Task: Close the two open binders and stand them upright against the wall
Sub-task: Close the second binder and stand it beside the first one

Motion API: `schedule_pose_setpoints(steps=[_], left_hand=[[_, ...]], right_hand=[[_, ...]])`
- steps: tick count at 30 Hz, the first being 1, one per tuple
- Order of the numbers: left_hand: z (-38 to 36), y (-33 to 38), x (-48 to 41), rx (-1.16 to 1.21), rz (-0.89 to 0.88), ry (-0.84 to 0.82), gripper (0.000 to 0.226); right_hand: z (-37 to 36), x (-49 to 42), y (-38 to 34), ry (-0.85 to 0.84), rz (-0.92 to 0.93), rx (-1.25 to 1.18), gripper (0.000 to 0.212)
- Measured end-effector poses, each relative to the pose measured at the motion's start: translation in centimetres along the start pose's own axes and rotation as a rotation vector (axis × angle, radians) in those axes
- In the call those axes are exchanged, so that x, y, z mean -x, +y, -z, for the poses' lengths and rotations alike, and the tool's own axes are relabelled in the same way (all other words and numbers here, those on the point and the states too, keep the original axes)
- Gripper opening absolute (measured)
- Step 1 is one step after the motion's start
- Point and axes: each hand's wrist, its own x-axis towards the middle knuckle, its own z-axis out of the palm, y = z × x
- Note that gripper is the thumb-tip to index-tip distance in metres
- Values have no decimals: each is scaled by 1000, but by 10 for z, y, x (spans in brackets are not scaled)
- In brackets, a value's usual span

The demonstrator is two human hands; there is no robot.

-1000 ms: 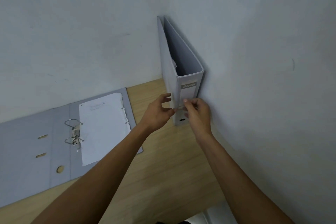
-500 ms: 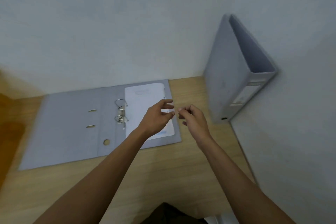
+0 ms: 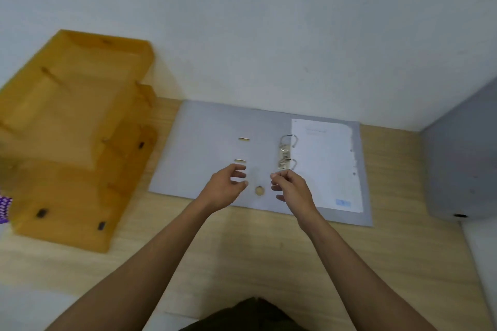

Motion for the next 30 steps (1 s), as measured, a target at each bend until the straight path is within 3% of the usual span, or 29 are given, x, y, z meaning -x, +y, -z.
schedule_pose_setpoints(steps=[7, 12, 15, 20, 27, 30], left_hand=[[48, -63, -23, -78, 132, 0, 56], [58, -89, -44, -235, 124, -35, 71], [61, -105, -57, -457, 153, -93, 82], [51, -137, -43, -769, 48, -66, 82], [34, -141, 15, -777, -28, 37, 67], [48, -139, 7, -557, 124, 148, 66]], right_hand=[[-58, -23, -1, -85, -89, 54, 17], [-73, -36, -5, -100, -131, 81, 22], [-78, -45, -7, -95, -146, 102, 22], [-84, -57, -6, -80, -125, 148, 17], [-121, -64, -5, -122, -96, 188, 33], [-131, -60, -4, -183, -108, 193, 47]])
